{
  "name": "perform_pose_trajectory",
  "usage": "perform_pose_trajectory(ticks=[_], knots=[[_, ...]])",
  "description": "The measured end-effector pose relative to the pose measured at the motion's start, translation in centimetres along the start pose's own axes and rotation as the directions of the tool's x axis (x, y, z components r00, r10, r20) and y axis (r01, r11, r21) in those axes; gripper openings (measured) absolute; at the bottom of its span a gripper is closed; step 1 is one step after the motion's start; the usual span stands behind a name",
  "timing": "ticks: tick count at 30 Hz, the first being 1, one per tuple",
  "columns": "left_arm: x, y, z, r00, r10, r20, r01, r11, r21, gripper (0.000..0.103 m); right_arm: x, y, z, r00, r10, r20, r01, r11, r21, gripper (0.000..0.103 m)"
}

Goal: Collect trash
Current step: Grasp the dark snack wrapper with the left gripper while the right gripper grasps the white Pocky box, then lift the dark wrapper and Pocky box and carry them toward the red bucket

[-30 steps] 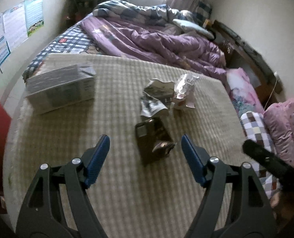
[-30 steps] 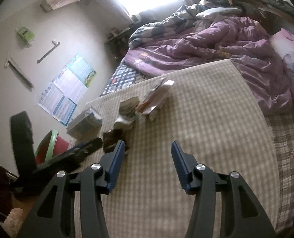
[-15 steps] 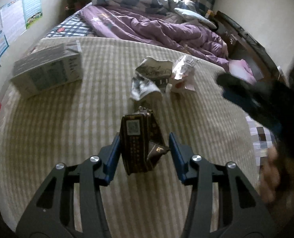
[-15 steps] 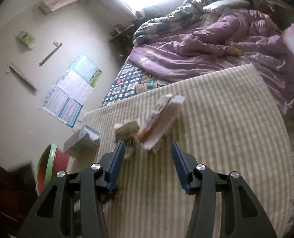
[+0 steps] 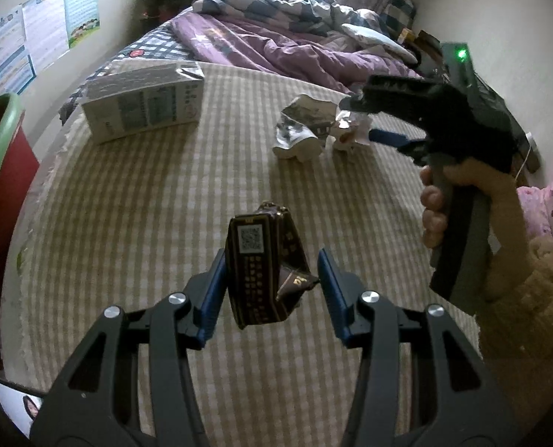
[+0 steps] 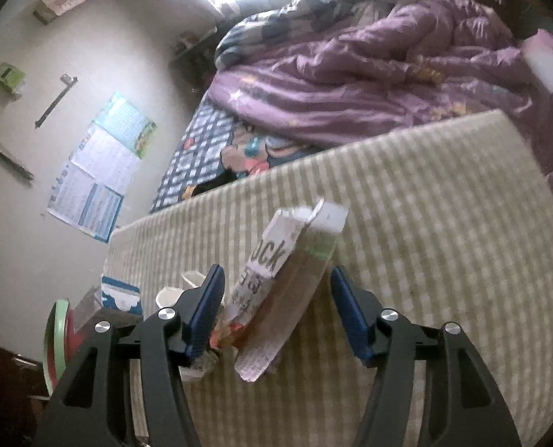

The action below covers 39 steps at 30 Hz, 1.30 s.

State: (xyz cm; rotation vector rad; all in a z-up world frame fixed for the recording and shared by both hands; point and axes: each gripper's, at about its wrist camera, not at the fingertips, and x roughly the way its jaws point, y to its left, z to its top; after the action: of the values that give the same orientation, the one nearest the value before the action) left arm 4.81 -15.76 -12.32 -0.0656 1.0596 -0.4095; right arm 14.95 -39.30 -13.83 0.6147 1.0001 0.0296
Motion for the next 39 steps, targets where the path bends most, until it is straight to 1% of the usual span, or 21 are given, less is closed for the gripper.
perform_pose_trajectory(ticks=[1,3,5,7,13,16,20,26,31,39], knots=[[-0.1,0.3,0.0,1.000,-0.001,0.000,0.001,1.000,-0.008,0.046,0.3,-0.1,0.0,1.000,0.000,-0.013,-0.001,1.000,-0.004,0.048],[0.0,0.5,-0.1,1.000,-0.003,-0.006,0.003,1.000,-0.018,0.046,0.4,0.0,-0.4,1.000,0.009,-0.020,-0.009,1.000,-0.010,0.042],[0.0,0.5,-0.2,1.000,-0.005,-0.011,0.005,1.000,-0.021,0.046,0.1,0.2,-0.6,0.999,0.029,-0.026,-0.029,0.999,-0.019,0.033],[0.1,0.5,-0.2,1.000,-0.009,-0.015,0.008,1.000,-0.021,0.046,-0.6,0.3,-0.8,0.999,0.038,-0.021,-0.039,0.999,-0.025,0.031],[-0.2,0.4,-0.2,1.000,-0.018,-0.005,0.018,1.000,-0.013,0.046,-3.6,0.5,-2.2,0.999,0.048,0.025,-0.046,0.997,-0.054,0.030],[-0.4,0.4,-0.2,1.000,-0.020,0.004,0.020,1.000,-0.012,0.046,-5.2,0.9,-3.4,0.998,0.031,0.050,-0.026,0.994,-0.102,0.030],[-0.9,0.6,-0.2,1.000,-0.022,0.016,0.022,1.000,-0.009,0.046,-7.2,1.5,-5.0,0.996,0.031,0.083,-0.018,0.989,-0.145,0.030],[-1.5,0.9,0.0,0.999,-0.016,0.037,0.017,1.000,-0.015,0.046,-9.1,3.3,-7.7,0.995,0.048,0.092,-0.027,0.977,-0.212,0.030],[-2.5,1.0,0.2,0.997,-0.009,0.071,0.010,1.000,-0.020,0.046,-10.2,4.9,-10.0,0.993,0.073,0.094,-0.048,0.968,-0.247,0.030],[-4.2,1.7,0.3,0.992,0.019,0.127,-0.017,1.000,-0.020,0.046,-10.5,6.7,-11.3,0.992,0.091,0.088,-0.064,0.961,-0.270,0.031]])
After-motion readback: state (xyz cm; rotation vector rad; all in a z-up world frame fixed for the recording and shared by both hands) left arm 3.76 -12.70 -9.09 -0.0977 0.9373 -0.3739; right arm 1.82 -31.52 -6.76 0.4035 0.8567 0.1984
